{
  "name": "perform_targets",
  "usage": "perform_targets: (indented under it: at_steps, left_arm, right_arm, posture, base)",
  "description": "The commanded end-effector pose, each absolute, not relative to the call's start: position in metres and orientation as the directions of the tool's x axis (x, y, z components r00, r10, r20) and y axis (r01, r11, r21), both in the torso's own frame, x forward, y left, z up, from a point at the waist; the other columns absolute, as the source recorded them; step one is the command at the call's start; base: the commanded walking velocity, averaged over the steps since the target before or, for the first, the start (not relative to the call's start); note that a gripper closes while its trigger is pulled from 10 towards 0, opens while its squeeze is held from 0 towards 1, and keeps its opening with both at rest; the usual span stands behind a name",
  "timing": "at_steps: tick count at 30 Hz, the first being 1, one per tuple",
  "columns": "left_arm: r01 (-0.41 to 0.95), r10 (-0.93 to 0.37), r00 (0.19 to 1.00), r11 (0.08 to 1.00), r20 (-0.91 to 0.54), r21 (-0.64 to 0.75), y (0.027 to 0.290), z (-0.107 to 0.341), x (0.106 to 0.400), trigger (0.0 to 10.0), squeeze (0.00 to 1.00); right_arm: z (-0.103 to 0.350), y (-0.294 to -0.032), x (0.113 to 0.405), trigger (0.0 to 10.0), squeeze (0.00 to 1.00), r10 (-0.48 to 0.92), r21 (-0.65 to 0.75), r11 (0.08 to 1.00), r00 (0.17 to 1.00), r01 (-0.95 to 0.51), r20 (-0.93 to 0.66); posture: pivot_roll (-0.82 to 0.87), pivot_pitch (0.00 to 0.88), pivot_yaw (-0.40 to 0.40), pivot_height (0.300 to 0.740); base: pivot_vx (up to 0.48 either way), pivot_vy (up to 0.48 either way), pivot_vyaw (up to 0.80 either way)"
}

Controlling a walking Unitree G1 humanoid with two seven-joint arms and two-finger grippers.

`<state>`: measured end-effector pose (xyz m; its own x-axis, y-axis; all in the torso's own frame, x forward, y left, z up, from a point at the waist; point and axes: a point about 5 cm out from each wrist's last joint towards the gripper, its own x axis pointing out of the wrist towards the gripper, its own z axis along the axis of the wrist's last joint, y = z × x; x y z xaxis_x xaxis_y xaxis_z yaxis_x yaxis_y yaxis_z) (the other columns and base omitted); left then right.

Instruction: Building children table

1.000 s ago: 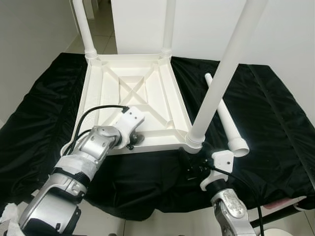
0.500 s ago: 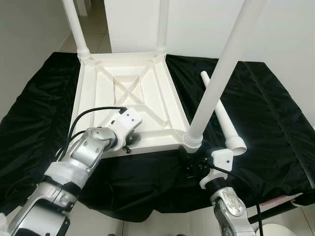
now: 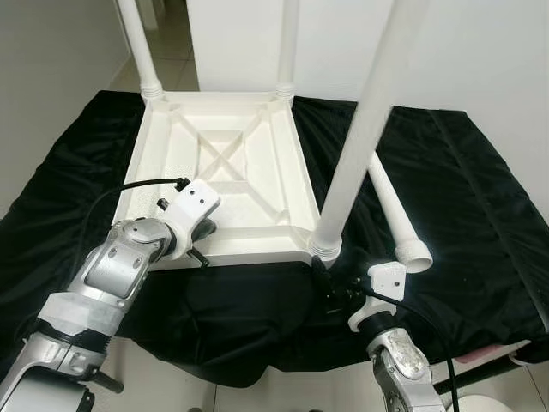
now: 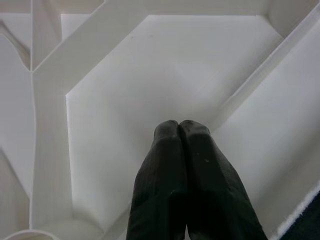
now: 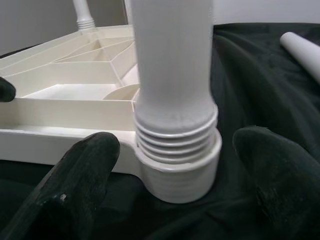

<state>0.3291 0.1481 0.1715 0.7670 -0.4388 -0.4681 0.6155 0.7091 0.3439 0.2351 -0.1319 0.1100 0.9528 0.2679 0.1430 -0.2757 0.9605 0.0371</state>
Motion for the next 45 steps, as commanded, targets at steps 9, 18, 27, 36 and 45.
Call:
perform_targets:
  at_steps: [9, 18, 27, 36, 45]
  left_arm:
    - [0.643, -0.527, 0.755, 0.710, -0.390, 0.285, 0.147, 0.193, 0.337, 10.0, 1.00]
    - [0.814, -0.725, 0.581, 0.508, -0.371, 0.282, 0.130, 0.199, 0.327, 10.0, 0.00]
    - [0.817, -0.703, 0.576, 0.506, -0.417, 0.276, 0.127, 0.187, 0.333, 10.0, 0.00]
    - [0.706, -0.531, 0.686, 0.653, -0.498, 0.275, 0.124, 0.159, 0.362, 10.0, 1.00]
    - [0.706, -0.530, 0.682, 0.655, -0.503, 0.268, 0.124, 0.159, 0.370, 10.0, 0.44]
  right_arm:
    - [0.106, -0.137, 0.230, 10.0, 0.00, 0.272, 0.047, 0.958, 0.950, -0.282, 0.154]
    - [0.114, -0.148, 0.215, 10.0, 0.00, 0.203, 0.019, 0.977, 0.951, -0.213, 0.235]
    - [0.116, -0.149, 0.212, 10.0, 0.00, 0.184, 0.033, 0.980, 0.953, -0.198, 0.242]
    - [0.115, -0.146, 0.213, 10.0, 0.00, 0.161, 0.050, 0.983, 0.955, -0.178, 0.248]
    - [0.114, -0.146, 0.215, 10.0, 0.00, 0.154, 0.044, 0.984, 0.958, -0.170, 0.243]
  posture:
    - [-0.03, 0.075, -0.013, 0.740]
    - [-0.04, 0.085, 0.000, 0.740]
    - [-0.05, 0.091, 0.013, 0.740]
    - [-0.06, 0.090, 0.029, 0.740]
    - [-0.06, 0.088, 0.037, 0.740]
  base:
    - [0.000, 0.000, 0.00]
    - [0.000, 0.000, 0.00]
    - [0.000, 0.000, 0.00]
    - [0.000, 0.000, 0.00]
    - [0.000, 0.000, 0.00]
